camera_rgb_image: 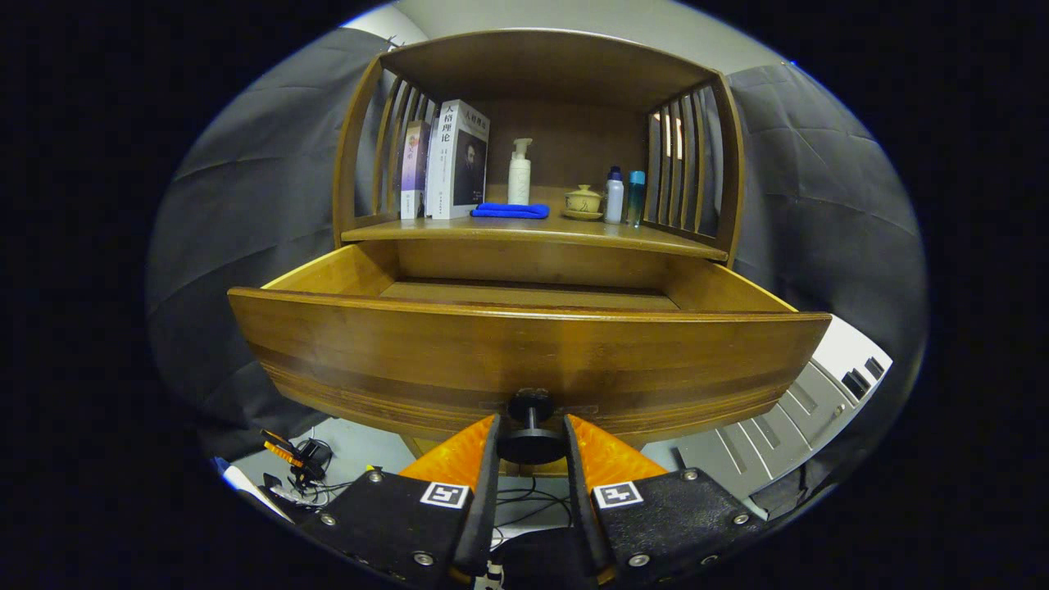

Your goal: Pull open the drawer, take out the items inside it, and place them on the countertop above the cabinet.

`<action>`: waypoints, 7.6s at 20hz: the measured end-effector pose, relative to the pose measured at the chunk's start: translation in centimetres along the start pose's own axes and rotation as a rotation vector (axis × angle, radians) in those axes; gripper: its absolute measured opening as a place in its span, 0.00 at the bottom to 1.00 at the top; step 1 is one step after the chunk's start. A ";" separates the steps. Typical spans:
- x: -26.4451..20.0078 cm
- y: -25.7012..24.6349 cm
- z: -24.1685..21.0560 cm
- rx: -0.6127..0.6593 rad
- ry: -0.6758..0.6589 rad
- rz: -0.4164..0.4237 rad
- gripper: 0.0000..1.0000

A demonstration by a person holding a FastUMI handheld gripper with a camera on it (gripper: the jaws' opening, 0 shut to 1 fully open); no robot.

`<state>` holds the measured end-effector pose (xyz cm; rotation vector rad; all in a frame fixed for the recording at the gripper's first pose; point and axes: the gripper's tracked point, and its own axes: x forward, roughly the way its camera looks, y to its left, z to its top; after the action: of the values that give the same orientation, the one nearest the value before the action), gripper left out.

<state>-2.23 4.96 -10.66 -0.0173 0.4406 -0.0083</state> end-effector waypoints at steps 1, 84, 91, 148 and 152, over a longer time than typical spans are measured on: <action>0.0 0.1 0.1 0.010 -0.007 0.007 0.41; 9.9 -5.5 8.0 0.183 0.269 -0.106 0.47; 11.1 -5.4 14.6 0.121 0.106 -0.085 0.46; -4.0 -5.7 17.0 0.108 -0.403 -0.041 0.94; -5.6 -3.6 13.7 0.098 -0.366 0.000 0.94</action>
<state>-1.49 1.68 4.17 0.0764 0.0738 -0.0259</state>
